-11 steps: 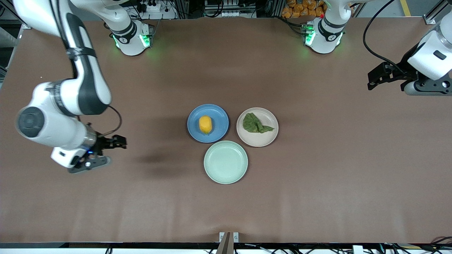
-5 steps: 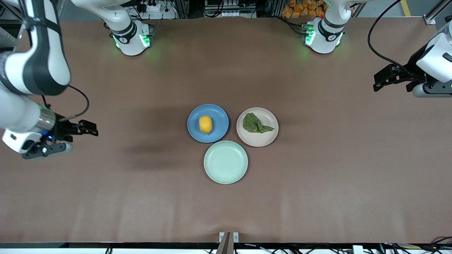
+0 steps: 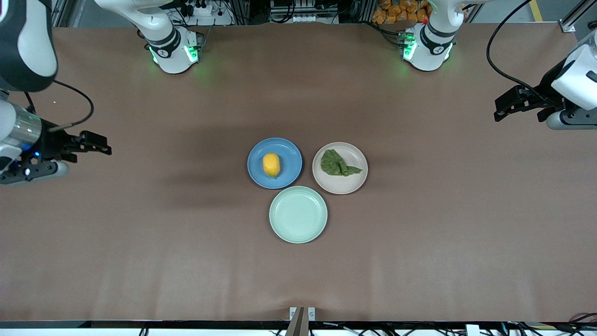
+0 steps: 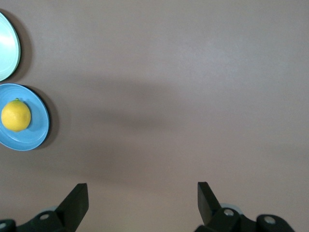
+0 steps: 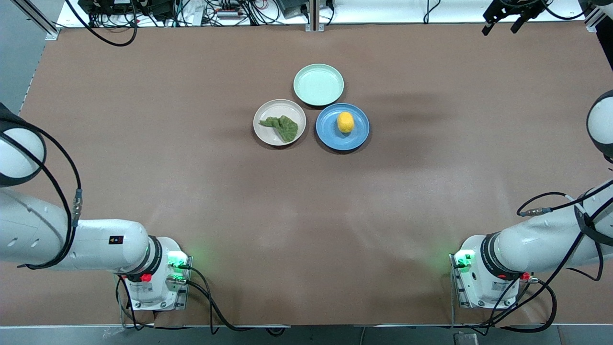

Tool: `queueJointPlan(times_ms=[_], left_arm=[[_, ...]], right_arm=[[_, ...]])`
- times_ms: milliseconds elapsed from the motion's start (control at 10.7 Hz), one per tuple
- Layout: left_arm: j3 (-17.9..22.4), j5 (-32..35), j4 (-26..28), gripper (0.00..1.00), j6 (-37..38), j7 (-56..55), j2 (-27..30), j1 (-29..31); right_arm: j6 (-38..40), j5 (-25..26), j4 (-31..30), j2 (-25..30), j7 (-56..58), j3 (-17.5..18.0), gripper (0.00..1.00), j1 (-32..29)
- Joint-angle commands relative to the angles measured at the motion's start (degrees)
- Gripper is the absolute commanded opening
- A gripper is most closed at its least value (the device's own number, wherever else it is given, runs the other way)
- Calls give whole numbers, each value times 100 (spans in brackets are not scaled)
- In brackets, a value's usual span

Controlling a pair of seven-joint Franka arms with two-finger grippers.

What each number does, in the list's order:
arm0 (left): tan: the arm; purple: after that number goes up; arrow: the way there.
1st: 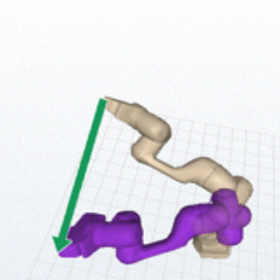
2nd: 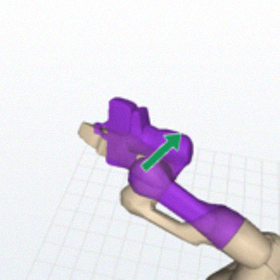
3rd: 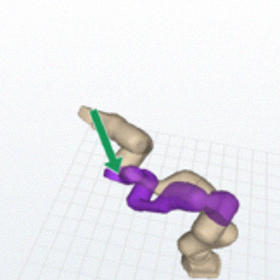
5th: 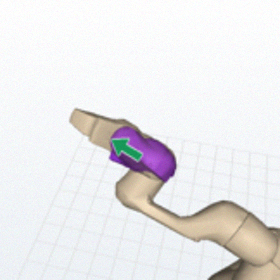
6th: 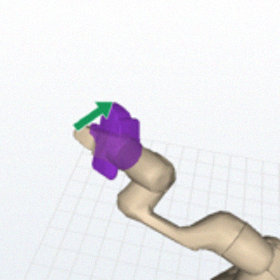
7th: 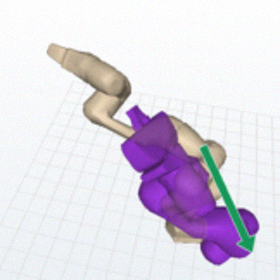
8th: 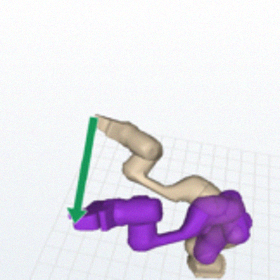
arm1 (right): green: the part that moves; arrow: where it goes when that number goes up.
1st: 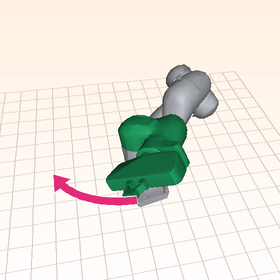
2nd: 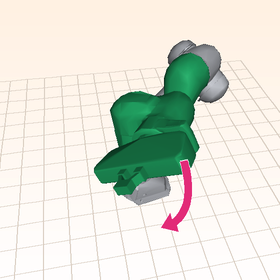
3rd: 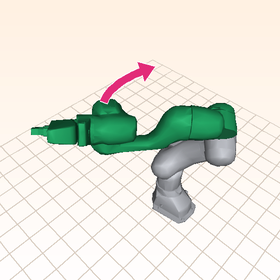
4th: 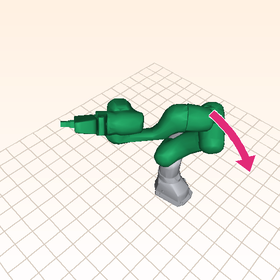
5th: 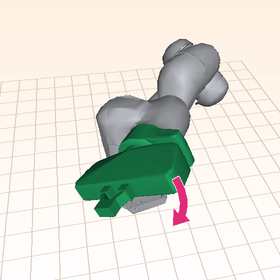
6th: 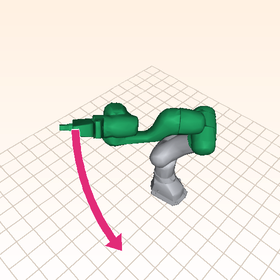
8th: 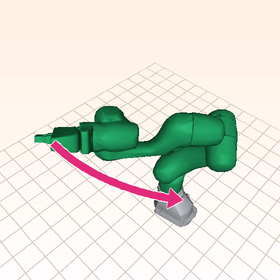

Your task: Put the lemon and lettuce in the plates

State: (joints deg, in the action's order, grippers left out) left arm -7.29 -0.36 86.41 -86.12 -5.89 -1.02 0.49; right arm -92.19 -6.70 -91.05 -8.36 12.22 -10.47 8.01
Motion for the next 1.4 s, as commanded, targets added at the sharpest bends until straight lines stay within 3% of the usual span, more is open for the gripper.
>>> queueJointPlan(times_ms=[0,373,559,932,1305], left_arm=[[70,-70,-10,100,25,149,23,-31],[70,-70,-18,100,16,193,23,-31],[332,-96,-27,100,16,202,32,-232],[342,-131,-27,100,7,228,32,-251],[342,-131,-27,100,7,237,23,-242]], right_arm=[[192,54,-185,369,-402,63,100,-98],[404,54,-176,703,-484,63,100,-150],[456,72,-36,713,-475,63,100,-168],[763,511,483,634,-448,71,100,-168],[957,555,606,625,-466,71,100,-151]])
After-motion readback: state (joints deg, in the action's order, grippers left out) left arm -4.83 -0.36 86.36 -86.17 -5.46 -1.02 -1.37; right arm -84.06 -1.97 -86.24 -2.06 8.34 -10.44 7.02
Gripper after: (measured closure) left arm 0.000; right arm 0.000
